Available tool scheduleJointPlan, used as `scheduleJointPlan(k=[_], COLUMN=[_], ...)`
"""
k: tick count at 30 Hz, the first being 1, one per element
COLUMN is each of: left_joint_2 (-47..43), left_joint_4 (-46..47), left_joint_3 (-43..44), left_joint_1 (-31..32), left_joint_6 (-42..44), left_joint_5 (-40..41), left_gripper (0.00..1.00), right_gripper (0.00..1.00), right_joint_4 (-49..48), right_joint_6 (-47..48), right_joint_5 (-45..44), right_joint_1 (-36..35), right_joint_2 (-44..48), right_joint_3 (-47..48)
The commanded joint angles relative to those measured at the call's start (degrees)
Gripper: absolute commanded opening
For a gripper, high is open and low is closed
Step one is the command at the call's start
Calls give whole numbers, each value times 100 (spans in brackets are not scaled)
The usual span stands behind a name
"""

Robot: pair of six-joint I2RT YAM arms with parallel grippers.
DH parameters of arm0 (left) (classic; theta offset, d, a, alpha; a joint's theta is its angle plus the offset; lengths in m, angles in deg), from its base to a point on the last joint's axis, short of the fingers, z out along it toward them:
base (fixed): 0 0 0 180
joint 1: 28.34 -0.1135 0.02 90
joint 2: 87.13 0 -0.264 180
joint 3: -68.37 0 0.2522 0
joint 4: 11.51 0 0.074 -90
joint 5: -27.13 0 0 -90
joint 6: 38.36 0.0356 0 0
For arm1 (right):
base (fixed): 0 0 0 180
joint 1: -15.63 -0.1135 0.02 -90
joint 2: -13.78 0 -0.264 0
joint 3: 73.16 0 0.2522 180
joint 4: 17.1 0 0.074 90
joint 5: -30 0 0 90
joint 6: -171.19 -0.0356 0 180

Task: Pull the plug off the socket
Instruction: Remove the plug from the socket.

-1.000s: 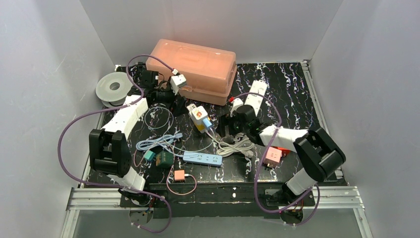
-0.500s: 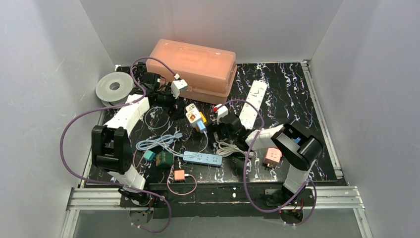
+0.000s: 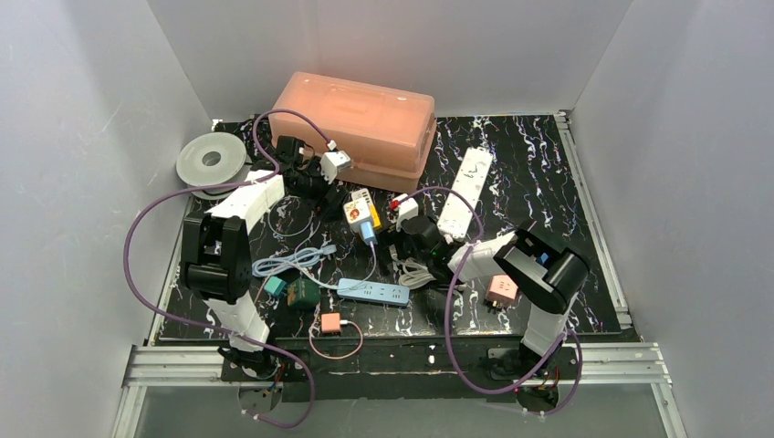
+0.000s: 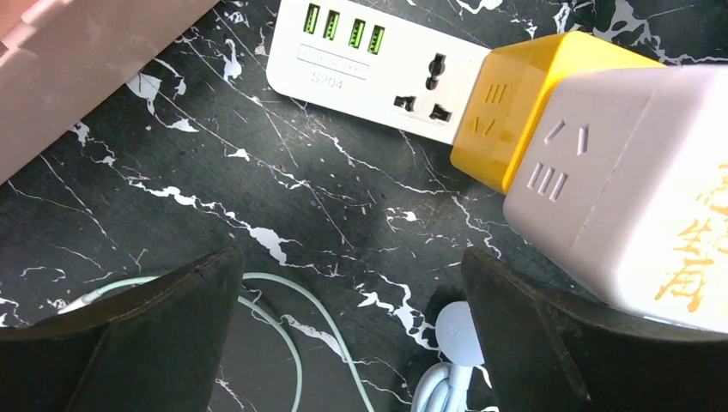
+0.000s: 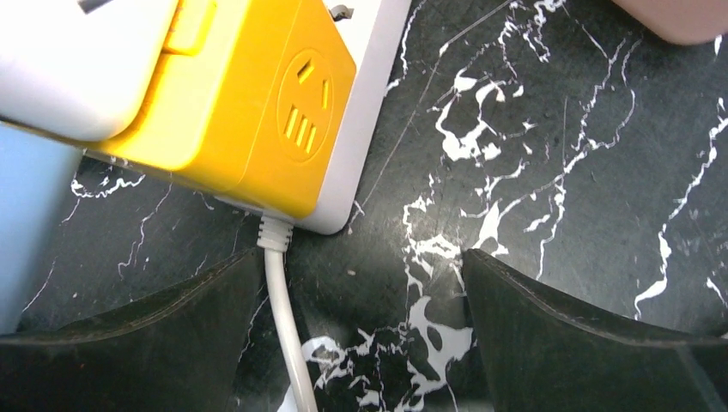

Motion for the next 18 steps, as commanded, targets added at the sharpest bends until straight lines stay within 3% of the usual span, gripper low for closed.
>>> scheduleJointPlan(k=[1,6,12,18], left_joint_2=[-257,-556,-836,-782], left_joint_4=[-469,-1179,-2021,-2860], left_joint_3=[168,243,347,902], left_joint_1=[26,99,99,12], left_joint_6=[-259,-275,-144,-633], left_joint_5=[-93,146,92,76], left_gripper=[99,100,100,100], right_gripper=[96,96,95,98], right_joint_4=[151,851,2398,3300], right_joint_6=[-462,-851,-1388,-1290], right_joint_5=[-188,-201,-188,-140], right_joint_1=[-31,76,462,504], right_joint_2=[505,1229,2217,3100], right_joint_3=[-152,-573,-652,97])
